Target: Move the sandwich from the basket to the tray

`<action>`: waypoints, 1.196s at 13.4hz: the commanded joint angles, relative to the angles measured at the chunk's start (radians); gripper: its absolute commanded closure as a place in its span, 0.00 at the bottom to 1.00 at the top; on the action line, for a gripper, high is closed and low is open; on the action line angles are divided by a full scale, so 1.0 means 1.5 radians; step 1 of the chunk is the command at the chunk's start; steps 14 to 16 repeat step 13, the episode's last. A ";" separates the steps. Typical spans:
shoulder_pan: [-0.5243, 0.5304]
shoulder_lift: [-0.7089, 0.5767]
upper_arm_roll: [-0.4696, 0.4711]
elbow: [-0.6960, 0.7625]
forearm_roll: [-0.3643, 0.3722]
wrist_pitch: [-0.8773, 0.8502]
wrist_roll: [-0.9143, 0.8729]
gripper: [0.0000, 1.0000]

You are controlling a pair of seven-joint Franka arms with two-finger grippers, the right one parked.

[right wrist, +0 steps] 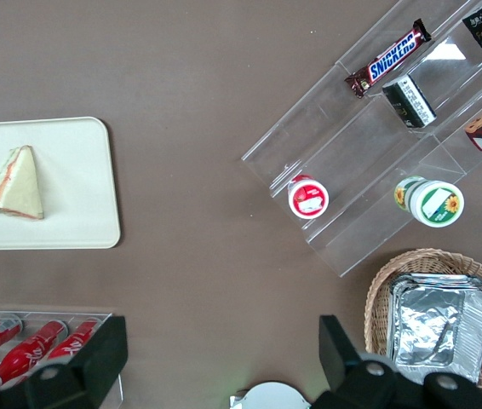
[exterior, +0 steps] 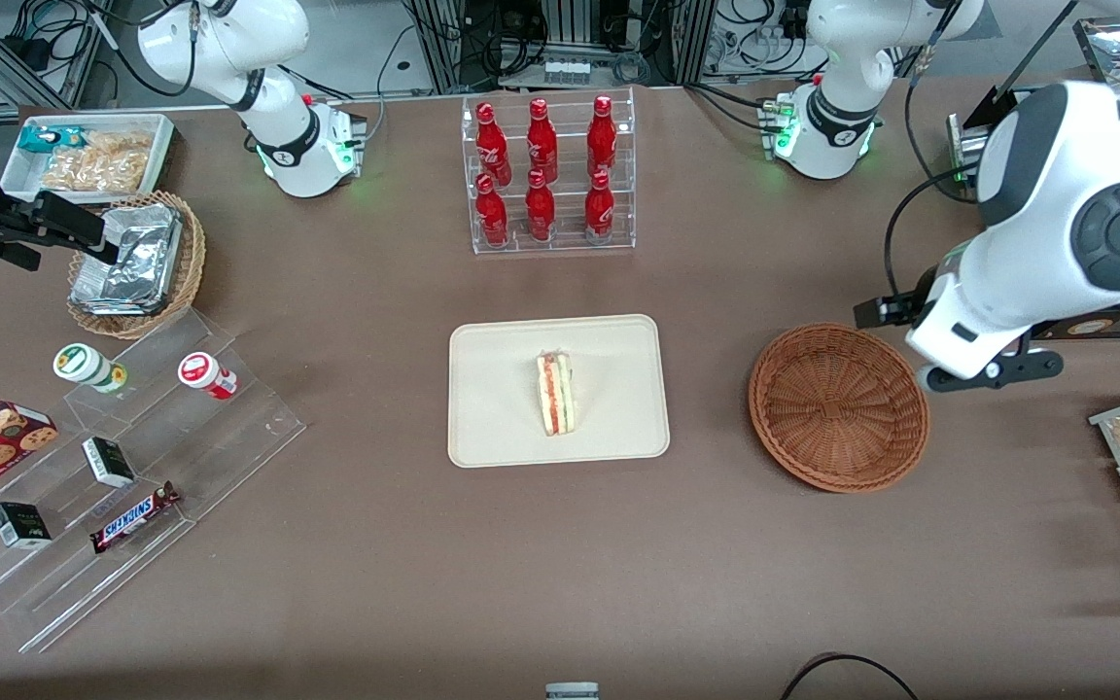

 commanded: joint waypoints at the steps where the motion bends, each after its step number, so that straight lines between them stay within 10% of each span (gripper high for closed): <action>1: 0.026 -0.081 -0.003 -0.064 -0.006 0.000 0.066 0.00; 16: 0.015 -0.141 0.134 -0.052 -0.049 -0.009 0.145 0.00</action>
